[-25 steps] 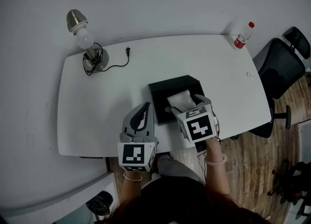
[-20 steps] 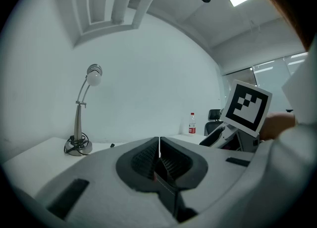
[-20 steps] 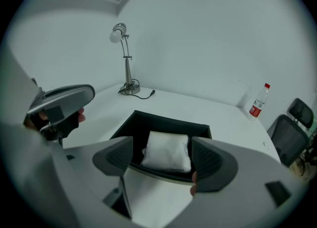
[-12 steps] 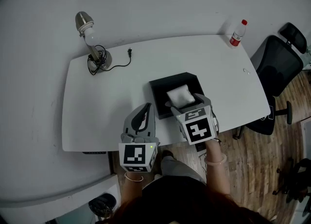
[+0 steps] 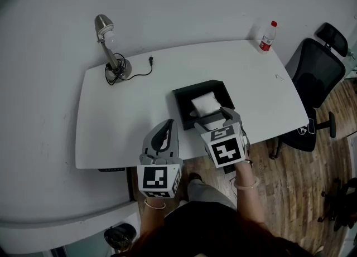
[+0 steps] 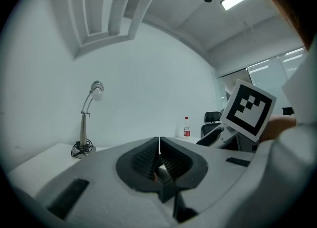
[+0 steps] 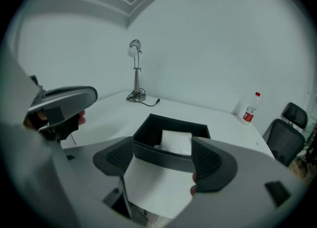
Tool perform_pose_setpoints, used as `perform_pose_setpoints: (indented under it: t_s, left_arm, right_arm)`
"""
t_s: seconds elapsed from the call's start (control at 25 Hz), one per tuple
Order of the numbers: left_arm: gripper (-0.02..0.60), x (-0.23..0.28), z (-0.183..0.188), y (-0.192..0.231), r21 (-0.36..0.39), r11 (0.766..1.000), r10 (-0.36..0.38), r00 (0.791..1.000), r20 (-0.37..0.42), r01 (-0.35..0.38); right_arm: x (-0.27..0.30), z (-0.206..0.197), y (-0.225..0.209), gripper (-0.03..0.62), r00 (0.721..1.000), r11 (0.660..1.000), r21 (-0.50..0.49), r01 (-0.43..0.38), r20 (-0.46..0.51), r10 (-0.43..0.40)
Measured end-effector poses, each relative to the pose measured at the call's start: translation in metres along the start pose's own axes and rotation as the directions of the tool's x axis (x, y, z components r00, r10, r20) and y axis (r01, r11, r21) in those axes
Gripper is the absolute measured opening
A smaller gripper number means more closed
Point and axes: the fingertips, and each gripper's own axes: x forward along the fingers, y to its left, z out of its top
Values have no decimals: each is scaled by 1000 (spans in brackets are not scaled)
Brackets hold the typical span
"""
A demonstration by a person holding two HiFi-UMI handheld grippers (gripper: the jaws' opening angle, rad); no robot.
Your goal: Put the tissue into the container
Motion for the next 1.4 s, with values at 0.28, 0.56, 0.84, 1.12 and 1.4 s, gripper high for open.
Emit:
perform_pose_setpoints:
  t_s: [0.28, 0.56, 0.84, 1.12, 1.4]
  left_arm:
    - [29, -21, 5, -11, -2, 1000, -14, 1000, 19, 15]
    - [29, -45, 9, -23, -7, 999, -32, 999, 34, 32]
    - [29, -74, 10, -30, -21, 999, -33, 999, 43, 34]
    - [29, -100, 13, -36, -16, 999, -37, 998, 48, 38]
    - [29, -124, 18, -44, -14, 999, -43, 997, 62, 44]
  right_arm:
    - [-27, 1, -1, 215, 991, 995, -6, 100, 85, -100]
    - [-52, -6, 10, 204, 986, 993, -2, 116, 124, -115]
    - [-82, -6, 28, 141, 969, 990, 25, 137, 207, -139]
    - [-109, -11, 37, 86, 952, 985, 55, 166, 253, -174]
    - [-132, -18, 49, 64, 941, 981, 63, 185, 275, -195]
